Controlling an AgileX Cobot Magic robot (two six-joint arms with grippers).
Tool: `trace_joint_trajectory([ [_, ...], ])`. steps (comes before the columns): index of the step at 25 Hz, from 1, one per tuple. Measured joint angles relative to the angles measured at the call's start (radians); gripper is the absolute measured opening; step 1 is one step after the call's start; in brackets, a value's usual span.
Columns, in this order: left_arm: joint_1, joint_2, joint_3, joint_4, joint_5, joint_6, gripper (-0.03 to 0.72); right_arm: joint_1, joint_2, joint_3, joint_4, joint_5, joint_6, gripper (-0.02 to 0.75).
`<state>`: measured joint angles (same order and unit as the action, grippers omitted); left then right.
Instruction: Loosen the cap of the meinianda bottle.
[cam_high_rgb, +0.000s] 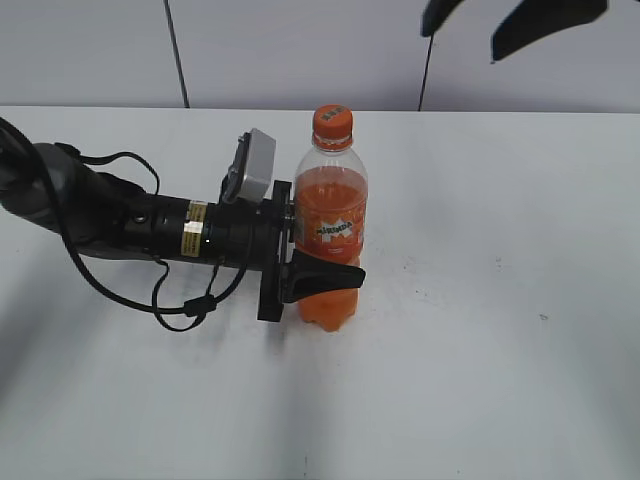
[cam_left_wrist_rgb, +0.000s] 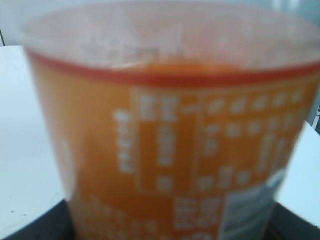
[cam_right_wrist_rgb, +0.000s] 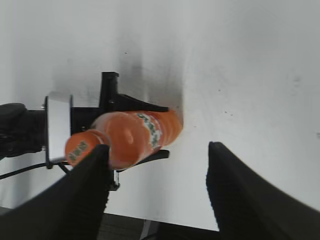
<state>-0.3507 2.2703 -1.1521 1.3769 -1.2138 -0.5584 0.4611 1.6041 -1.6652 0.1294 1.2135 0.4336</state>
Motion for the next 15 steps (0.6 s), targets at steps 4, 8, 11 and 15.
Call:
trace_joint_trajectory([
  [4, 0.000, 0.000, 0.000, 0.000, 0.000, 0.000, 0.415, 0.098, 0.097, -0.102, -0.017, 0.000, 0.043, 0.459],
  [8, 0.000, 0.000, 0.000, 0.000, 0.000, 0.000, 0.415, 0.156, 0.177, -0.173, -0.018, 0.001, 0.054, 0.459],
  [11, 0.000, 0.000, 0.000, 0.000, 0.000, 0.000, 0.415, 0.179, 0.204, -0.188, -0.020, 0.001, 0.063, 0.459],
  [15, 0.000, 0.000, 0.000, 0.000, 0.001, 0.000, 0.415, 0.210, 0.213, -0.187, -0.049, 0.001, 0.067, 0.459],
])
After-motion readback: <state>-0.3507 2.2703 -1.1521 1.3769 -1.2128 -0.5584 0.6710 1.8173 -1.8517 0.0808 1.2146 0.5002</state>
